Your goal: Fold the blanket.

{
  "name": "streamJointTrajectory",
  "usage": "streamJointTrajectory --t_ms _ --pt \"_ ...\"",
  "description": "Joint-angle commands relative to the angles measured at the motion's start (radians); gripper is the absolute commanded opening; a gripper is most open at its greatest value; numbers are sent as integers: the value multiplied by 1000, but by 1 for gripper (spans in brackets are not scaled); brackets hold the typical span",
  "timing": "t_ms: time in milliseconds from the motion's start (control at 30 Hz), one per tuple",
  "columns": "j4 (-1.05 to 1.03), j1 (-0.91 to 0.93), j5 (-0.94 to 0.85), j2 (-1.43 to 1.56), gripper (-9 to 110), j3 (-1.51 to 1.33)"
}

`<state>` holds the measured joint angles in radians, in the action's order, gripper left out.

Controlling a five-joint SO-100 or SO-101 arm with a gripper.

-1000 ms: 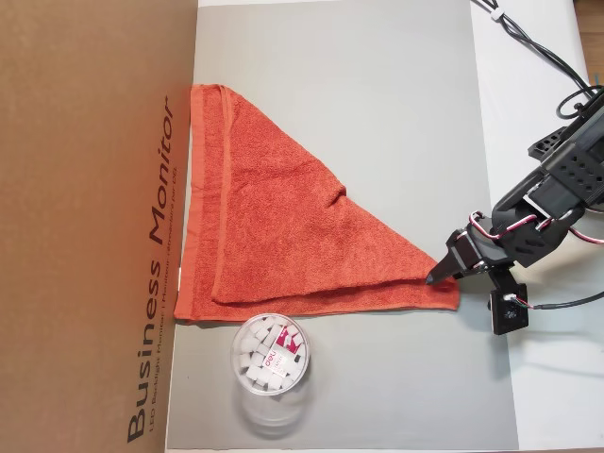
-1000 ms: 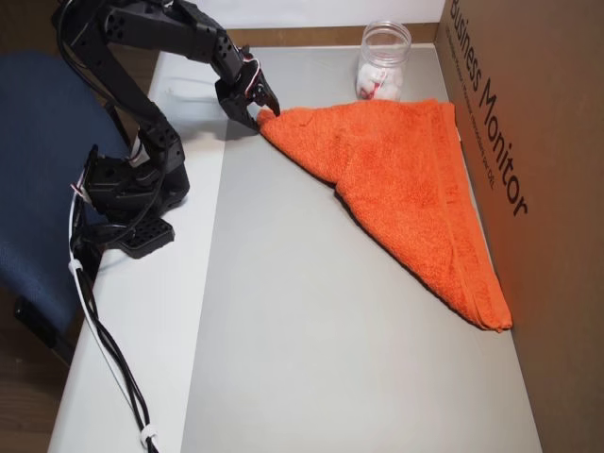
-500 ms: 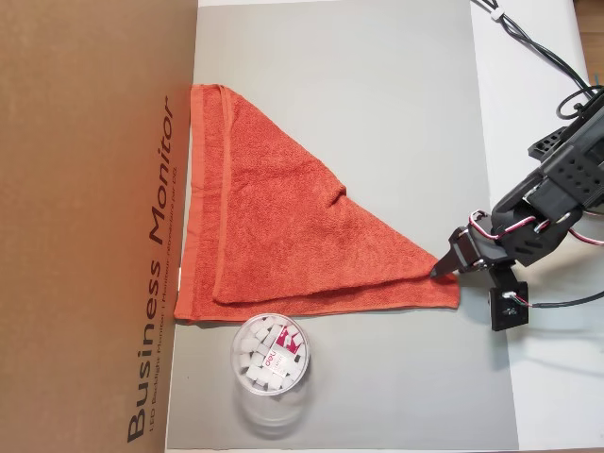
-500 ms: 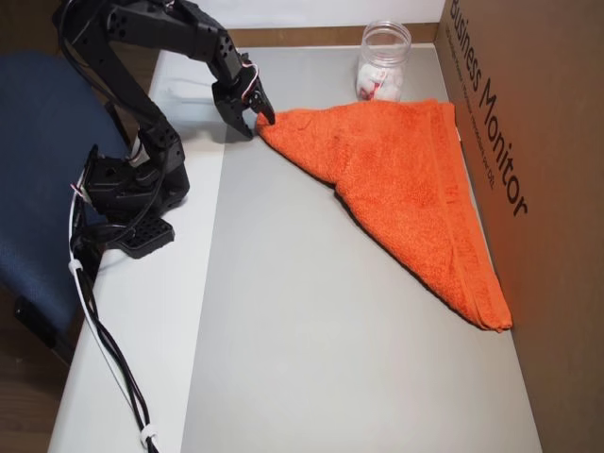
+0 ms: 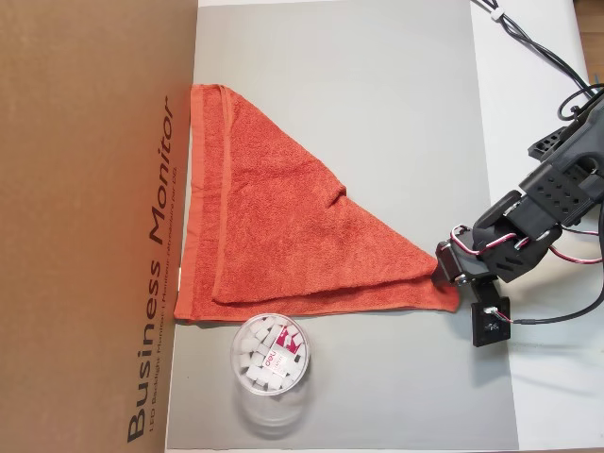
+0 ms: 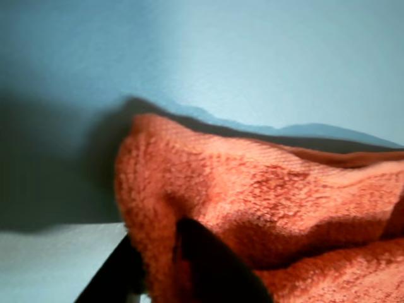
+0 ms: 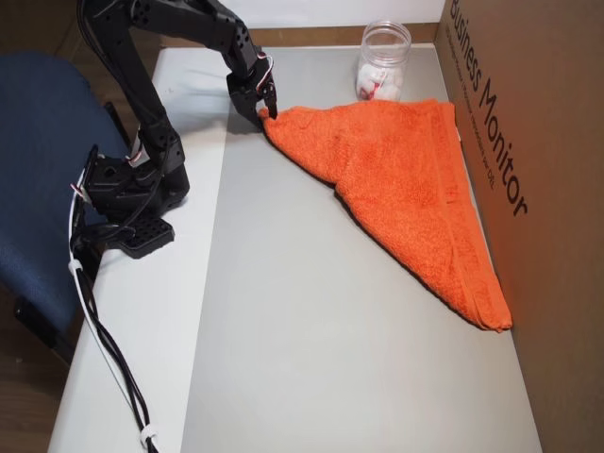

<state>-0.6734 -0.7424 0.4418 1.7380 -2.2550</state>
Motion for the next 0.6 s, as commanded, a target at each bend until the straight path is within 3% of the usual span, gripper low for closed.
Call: streamJointTrajectory --t_ms 0,233,433,567 --pt "14 6 -6 3 0 32" --pt "-12 5 11 89 0 26" --pt "-249 5 21 299 0 -18" --pt "-308 -2 164 420 0 -60"
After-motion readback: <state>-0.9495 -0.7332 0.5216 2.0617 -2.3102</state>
